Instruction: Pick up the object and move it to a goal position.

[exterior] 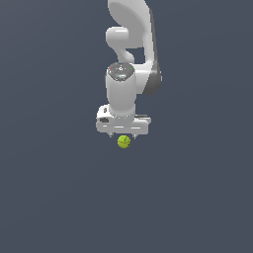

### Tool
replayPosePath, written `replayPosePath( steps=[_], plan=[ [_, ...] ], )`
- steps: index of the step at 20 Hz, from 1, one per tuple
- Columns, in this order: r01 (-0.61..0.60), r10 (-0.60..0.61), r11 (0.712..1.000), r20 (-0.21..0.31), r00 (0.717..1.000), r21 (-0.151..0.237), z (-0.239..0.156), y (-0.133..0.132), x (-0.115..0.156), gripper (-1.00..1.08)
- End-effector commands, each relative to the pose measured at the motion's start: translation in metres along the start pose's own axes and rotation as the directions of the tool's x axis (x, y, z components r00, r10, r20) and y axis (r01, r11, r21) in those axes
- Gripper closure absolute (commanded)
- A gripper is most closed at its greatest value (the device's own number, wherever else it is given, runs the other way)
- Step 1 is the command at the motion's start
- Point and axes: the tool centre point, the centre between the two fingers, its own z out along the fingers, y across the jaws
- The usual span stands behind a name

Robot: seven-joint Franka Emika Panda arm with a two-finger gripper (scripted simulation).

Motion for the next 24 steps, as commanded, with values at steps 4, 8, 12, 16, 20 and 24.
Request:
replayPosePath(
  steps=[4, 8, 12, 16, 20, 24],
  plan=[
    [-0.032, 0.032, 0.999, 0.017, 0.999, 0.000, 0.035, 0.001, -0.025, -0.92],
    [-0.049, 0.049, 0.999, 0.026, 0.998, -0.002, 0.052, 0.002, -0.039, -0.92],
    [-0.058, 0.058, 0.998, 0.030, 0.998, -0.003, 0.060, 0.003, -0.047, -0.92],
    [-0.057, 0.057, 0.998, 0.031, 0.998, -0.003, 0.060, 0.003, -0.047, -0.92],
    [-0.057, 0.057, 0.998, 0.031, 0.998, -0.003, 0.068, 0.003, -0.047, -0.92],
    [-0.058, 0.058, 0.998, 0.031, 0.998, -0.003, 0.087, 0.003, -0.049, -0.92]
  ],
)
